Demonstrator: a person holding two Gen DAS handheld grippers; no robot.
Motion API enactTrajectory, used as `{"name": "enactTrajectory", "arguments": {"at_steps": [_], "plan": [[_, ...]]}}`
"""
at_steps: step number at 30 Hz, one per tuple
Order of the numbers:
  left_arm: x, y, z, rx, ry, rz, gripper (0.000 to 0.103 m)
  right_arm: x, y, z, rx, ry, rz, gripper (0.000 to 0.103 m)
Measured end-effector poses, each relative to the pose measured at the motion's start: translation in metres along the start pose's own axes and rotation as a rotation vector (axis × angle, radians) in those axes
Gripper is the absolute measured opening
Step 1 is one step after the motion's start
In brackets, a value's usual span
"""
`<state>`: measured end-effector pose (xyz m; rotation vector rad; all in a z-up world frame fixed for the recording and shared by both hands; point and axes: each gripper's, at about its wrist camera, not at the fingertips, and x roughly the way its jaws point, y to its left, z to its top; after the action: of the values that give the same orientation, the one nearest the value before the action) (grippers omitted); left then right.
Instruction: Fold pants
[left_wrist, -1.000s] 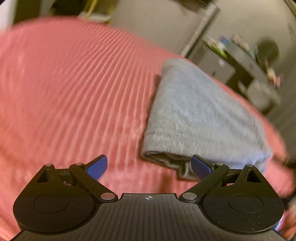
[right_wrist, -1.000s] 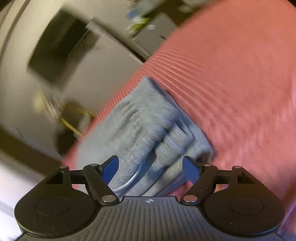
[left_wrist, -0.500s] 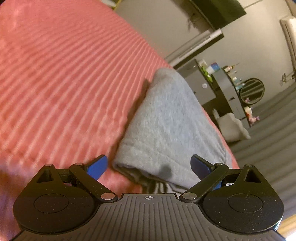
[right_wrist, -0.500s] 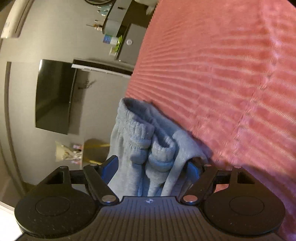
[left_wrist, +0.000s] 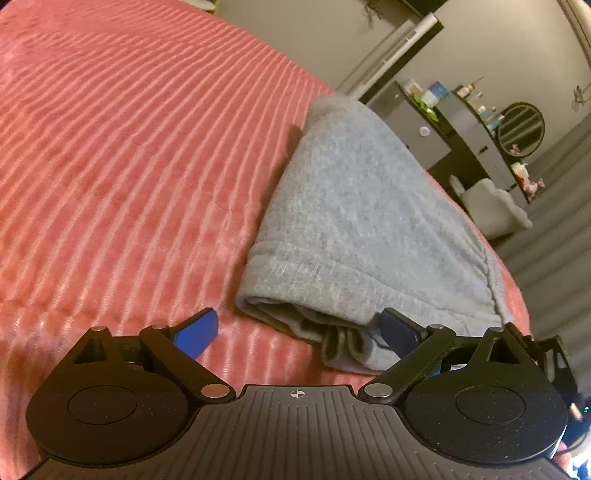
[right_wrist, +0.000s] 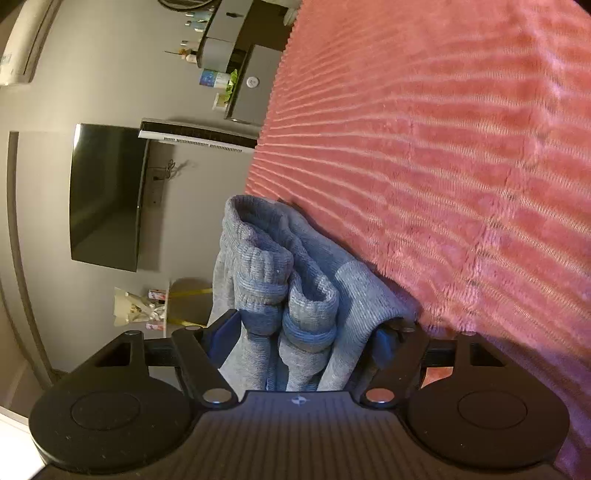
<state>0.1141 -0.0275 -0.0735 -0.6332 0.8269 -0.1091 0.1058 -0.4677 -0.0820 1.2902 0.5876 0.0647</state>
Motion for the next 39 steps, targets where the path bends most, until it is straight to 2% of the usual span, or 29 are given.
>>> {"name": "enactTrajectory", "arguments": {"at_steps": [5,9,12,13,15,17,20,22,24,29,34,39], "plan": [[-0.006,-0.004,-0.003,0.043,-0.017,0.029,0.099,-0.006,0.018,-0.009,-0.110,-0.020,-0.075,0.072],[-0.016,-0.002,-0.007,0.031,-0.026,0.003,0.099,-0.015,0.036,-0.020,-0.216,-0.051,-0.167,0.072],[-0.027,0.003,-0.009,0.002,-0.013,-0.032,0.099,-0.027,0.050,-0.032,-0.309,-0.072,-0.217,0.084],[-0.029,0.004,-0.010,0.000,-0.015,-0.032,0.099,-0.030,0.056,-0.036,-0.352,-0.067,-0.217,0.084],[-0.033,0.002,-0.014,0.016,-0.025,0.012,0.099,-0.031,0.068,-0.046,-0.434,-0.021,-0.242,0.086],[-0.035,-0.001,-0.018,0.045,-0.021,0.072,0.099,-0.028,0.079,-0.060,-0.547,0.030,-0.307,0.086],[-0.038,-0.015,-0.028,0.142,-0.036,0.160,0.099,-0.028,0.090,-0.082,-0.686,0.091,-0.347,0.088],[-0.041,-0.025,-0.036,0.232,-0.057,0.212,0.099,-0.028,0.099,-0.097,-0.786,0.120,-0.381,0.094],[-0.044,-0.036,-0.044,0.303,-0.065,0.252,0.099,-0.028,0.105,-0.110,-0.868,0.144,-0.420,0.094],[-0.051,-0.048,-0.063,0.386,-0.051,0.264,0.099,-0.035,0.110,-0.134,-0.991,0.195,-0.445,0.096],[-0.057,-0.061,-0.074,0.467,-0.068,0.280,0.099,-0.039,0.115,-0.158,-1.117,0.178,-0.483,0.096],[-0.057,-0.063,-0.077,0.485,-0.068,0.286,0.099,-0.036,0.122,-0.178,-1.246,0.146,-0.507,0.096]]}}
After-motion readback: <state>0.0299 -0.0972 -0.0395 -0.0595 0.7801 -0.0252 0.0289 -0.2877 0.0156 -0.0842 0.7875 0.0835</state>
